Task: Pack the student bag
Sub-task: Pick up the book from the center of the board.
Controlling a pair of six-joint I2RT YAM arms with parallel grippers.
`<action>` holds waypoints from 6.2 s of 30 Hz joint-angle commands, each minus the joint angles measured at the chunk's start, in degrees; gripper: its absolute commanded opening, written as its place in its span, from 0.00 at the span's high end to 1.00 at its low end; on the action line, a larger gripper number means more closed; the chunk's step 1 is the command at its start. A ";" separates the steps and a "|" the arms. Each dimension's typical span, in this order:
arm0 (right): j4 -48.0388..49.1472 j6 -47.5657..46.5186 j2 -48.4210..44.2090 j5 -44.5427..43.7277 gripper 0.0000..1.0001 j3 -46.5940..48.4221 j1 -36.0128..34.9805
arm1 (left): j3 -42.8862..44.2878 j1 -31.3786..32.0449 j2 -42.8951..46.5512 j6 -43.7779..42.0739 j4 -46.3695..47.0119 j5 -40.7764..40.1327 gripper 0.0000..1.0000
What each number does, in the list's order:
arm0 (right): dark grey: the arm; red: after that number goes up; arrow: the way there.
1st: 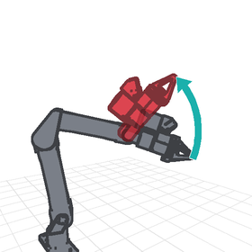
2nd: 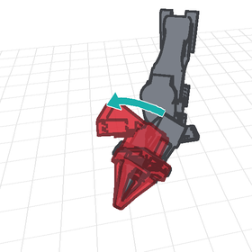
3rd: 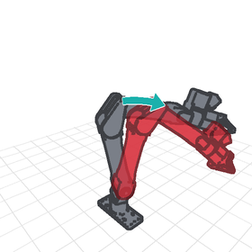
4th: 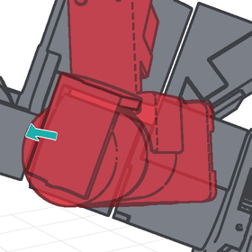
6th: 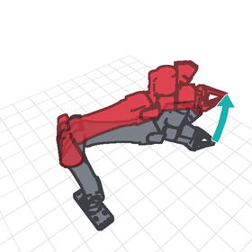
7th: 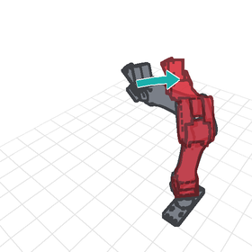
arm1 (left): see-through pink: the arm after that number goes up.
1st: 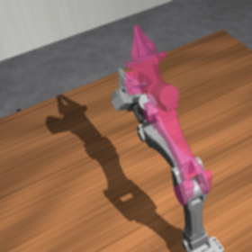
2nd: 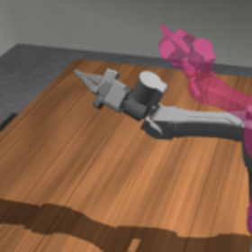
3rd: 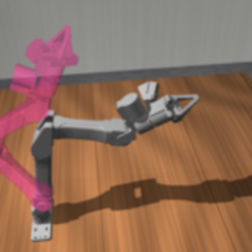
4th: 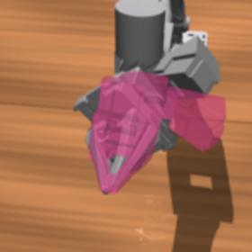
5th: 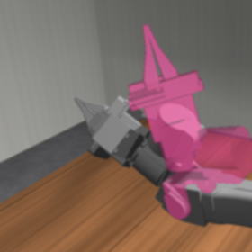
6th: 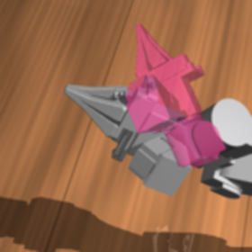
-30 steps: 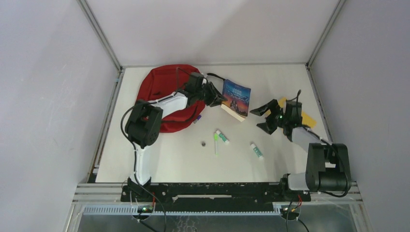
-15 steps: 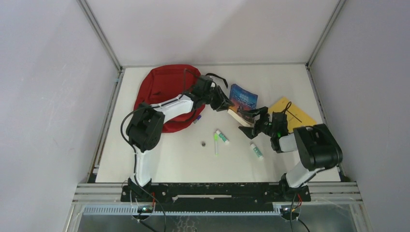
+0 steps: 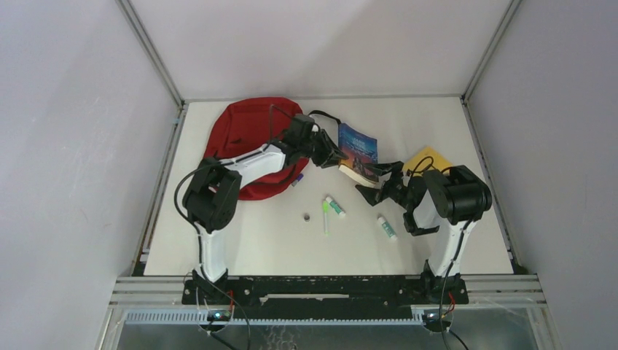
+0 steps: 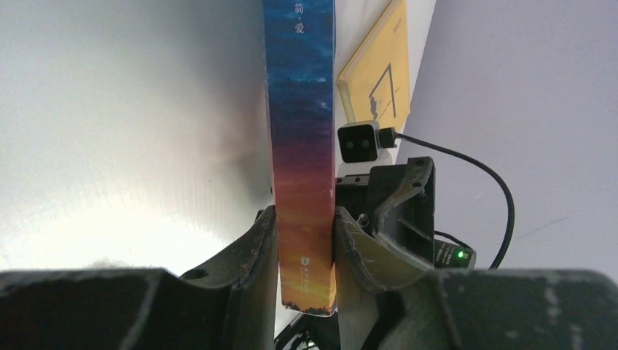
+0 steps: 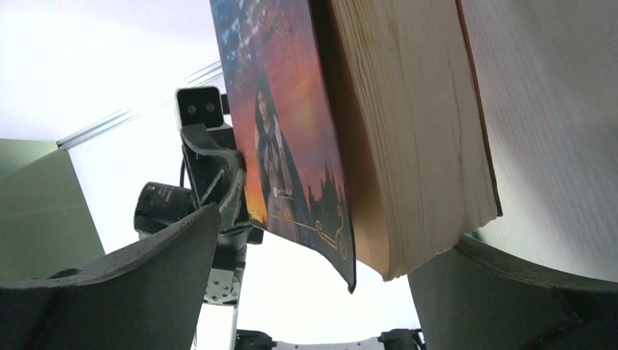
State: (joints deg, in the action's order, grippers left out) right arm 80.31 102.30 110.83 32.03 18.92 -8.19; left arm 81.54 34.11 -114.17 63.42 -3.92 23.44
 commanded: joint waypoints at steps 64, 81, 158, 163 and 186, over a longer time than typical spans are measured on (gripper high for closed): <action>-27.25 -22.55 -13.75 20.69 1.00 13.09 7.75 | -2.21 -5.48 -2.47 3.05 7.36 3.01 0.32; -58.87 -35.25 -33.62 13.42 0.00 13.17 12.42 | -16.08 -4.84 11.67 24.55 40.07 0.36 1.00; -71.46 -44.28 -55.81 8.44 1.00 17.73 18.28 | -10.69 -3.88 35.41 -67.13 -35.93 -50.25 0.14; -71.44 -44.53 -54.60 10.42 1.00 18.00 19.43 | -8.11 -8.13 29.17 -65.75 -46.60 -49.54 0.09; -71.30 -43.50 -53.39 10.77 1.00 18.00 17.47 | -8.73 -21.32 21.38 -67.49 -43.84 -23.19 0.18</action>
State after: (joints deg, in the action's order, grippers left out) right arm -0.67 56.93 58.87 39.11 32.45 10.00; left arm 69.69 12.99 -90.04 -4.47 -46.15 -6.04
